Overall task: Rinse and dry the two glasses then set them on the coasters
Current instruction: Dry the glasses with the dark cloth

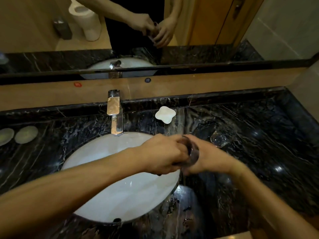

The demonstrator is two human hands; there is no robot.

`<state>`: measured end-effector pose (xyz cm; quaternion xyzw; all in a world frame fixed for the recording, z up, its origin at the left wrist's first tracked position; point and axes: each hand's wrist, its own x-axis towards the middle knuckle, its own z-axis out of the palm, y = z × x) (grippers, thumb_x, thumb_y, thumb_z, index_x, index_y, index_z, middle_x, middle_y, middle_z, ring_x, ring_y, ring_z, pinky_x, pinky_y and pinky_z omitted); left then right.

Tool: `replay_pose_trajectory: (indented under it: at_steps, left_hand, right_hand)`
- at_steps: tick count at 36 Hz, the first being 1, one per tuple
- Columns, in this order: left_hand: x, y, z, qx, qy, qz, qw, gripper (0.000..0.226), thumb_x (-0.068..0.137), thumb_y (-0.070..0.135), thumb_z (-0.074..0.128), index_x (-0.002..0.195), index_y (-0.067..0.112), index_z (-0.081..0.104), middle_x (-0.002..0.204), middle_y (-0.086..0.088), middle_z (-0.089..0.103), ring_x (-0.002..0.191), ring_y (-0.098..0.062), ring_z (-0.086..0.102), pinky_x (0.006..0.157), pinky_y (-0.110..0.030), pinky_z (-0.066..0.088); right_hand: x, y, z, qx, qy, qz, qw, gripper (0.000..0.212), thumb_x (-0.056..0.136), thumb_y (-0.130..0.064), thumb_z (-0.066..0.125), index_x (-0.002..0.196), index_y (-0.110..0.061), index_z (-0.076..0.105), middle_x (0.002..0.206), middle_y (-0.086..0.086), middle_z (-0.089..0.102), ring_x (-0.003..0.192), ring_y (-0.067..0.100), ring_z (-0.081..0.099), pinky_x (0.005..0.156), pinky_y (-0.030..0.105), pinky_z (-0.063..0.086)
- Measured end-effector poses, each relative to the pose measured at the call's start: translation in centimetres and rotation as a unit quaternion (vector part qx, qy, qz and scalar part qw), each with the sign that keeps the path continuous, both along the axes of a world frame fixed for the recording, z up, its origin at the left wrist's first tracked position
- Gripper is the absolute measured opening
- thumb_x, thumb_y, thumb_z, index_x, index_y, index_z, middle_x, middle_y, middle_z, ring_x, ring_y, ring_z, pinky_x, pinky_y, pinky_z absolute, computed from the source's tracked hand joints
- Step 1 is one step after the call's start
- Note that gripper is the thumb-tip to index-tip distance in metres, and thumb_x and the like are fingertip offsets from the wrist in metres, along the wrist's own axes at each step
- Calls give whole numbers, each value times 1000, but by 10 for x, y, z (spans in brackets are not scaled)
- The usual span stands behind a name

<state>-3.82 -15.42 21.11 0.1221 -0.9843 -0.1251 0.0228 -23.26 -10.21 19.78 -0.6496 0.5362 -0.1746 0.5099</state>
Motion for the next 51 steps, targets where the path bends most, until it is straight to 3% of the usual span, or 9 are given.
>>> replay_pose_trajectory:
  at_steps: [5, 18, 28, 32, 37, 40, 43, 45, 51]
  left_hand:
    - [-4, 2, 1, -117, 5, -155, 981, 18, 90, 19, 60, 105, 27, 67, 101, 9, 64, 110, -23, 41, 46, -31, 48]
    - [-22, 9, -13, 150, 18, 258, 954, 25, 73, 17, 66, 65, 28, 46, 82, 4, 59, 80, -22, 40, 65, -42, 51]
    - [0, -5, 4, -71, -6, -85, 994, 20, 84, 20, 57, 99, 28, 68, 104, 14, 65, 103, -22, 42, 44, -25, 35]
    - [-3, -12, 5, -110, 13, -108, 988, 21, 82, 15, 65, 98, 29, 68, 104, 14, 65, 101, -21, 39, 42, -25, 34]
    - [-19, -6, -8, 81, -42, 158, 983, 22, 77, 14, 64, 96, 24, 68, 97, 7, 65, 89, -22, 50, 61, -40, 51]
    - [-21, -4, -12, 416, 71, 309, 853, 14, 70, 10, 77, 79, 17, 69, 73, -10, 65, 64, -24, 60, 60, -45, 57]
    - [-3, -8, -17, 647, 208, 379, 628, 25, 75, 12, 79, 99, 10, 71, 78, -23, 62, 61, -27, 58, 54, -36, 47]
    - [1, -5, -16, 647, 329, 416, 548, 23, 79, 16, 76, 101, 15, 71, 84, -22, 64, 64, -29, 58, 57, -37, 43]
    - [-18, 26, -35, 402, 449, 464, 649, 29, 85, 42, 64, 114, 35, 62, 117, 4, 67, 111, -15, 61, 98, -38, 49]
  right_hand:
    - [-8, -9, 21, 94, -39, 148, 984, 81, 60, 8, 86, 125, -27, 54, 118, -6, 67, 112, 12, 62, 99, 24, 46]
    - [25, 8, -45, -375, 261, -174, 872, 55, 79, -37, 57, 128, -15, 48, 114, 6, 66, 106, 25, 61, 89, 41, 47]
    - [-10, -5, 11, 51, -18, 56, 997, 80, 58, 1, 90, 124, -27, 55, 116, -12, 67, 109, 6, 63, 97, 24, 49]
    - [-3, 0, 9, 3, 11, 24, 1000, 74, 57, -6, 91, 116, -31, 56, 108, -19, 69, 100, -1, 64, 90, 22, 51]
    - [17, 2, -26, -240, 334, -126, 903, 68, 62, -41, 77, 124, -30, 52, 112, -8, 65, 101, 18, 61, 83, 36, 48]
    - [22, 3, -41, -323, 378, -134, 857, 62, 68, -40, 79, 123, -22, 56, 106, -1, 66, 98, 24, 62, 80, 35, 42]
    - [20, 8, -39, -189, 227, -260, 919, 74, 62, -38, 85, 126, -33, 49, 112, -6, 67, 99, 17, 63, 84, 36, 51]
    - [18, 7, -33, -45, -18, -357, 933, 70, 64, -32, 88, 121, -39, 47, 110, -3, 69, 94, 14, 68, 82, 39, 57]
    - [28, 4, -34, 67, -388, -420, 818, 84, 58, -57, 86, 126, -23, 49, 114, 14, 69, 91, 22, 69, 70, 35, 58]
